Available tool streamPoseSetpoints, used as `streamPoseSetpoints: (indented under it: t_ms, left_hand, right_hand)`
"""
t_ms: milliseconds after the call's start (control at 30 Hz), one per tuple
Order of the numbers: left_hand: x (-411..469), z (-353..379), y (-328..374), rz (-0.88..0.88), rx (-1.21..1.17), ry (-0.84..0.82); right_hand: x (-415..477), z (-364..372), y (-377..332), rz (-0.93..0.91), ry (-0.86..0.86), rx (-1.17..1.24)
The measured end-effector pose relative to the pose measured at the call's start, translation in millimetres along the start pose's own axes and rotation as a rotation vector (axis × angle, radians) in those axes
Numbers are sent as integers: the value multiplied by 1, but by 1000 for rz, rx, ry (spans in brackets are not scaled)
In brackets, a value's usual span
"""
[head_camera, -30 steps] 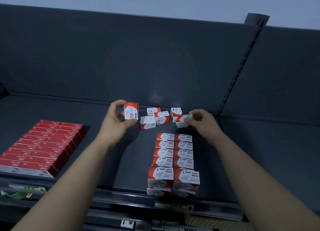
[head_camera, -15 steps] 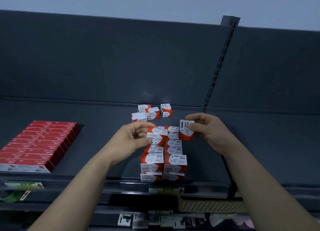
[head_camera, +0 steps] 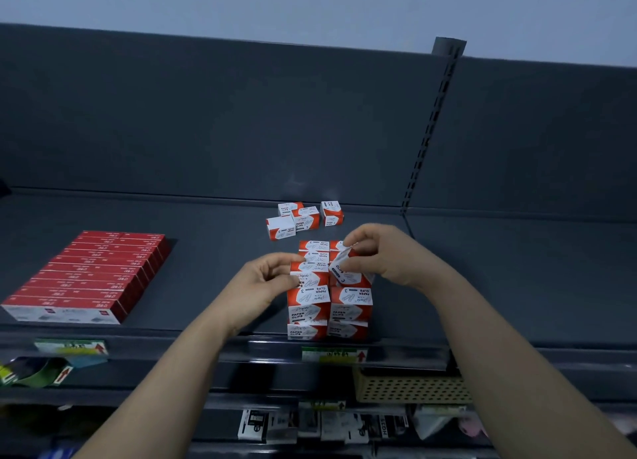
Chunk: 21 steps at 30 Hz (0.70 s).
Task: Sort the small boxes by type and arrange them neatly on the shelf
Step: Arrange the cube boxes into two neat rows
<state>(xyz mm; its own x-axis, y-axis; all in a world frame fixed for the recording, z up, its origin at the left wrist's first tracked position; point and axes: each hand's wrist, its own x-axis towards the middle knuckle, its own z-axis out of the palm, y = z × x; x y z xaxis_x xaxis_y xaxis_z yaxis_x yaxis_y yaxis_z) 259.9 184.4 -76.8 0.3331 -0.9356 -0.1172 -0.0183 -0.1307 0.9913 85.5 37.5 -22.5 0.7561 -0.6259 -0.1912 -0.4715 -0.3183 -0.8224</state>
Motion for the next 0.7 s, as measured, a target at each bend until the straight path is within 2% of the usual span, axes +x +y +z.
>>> streamPoseSetpoints:
  t_ms: [300, 500, 700]
  left_hand:
    - [-1, 1, -6, 5, 52, 36]
    - [-5, 4, -4, 26, 21, 19]
    - [-12, 11, -7, 91, 59, 43]
  right_hand:
    - [-4, 3, 3, -34, 66, 31]
    - [-9, 10, 4, 30, -34, -17]
    - [-28, 21, 21, -29, 113, 189]
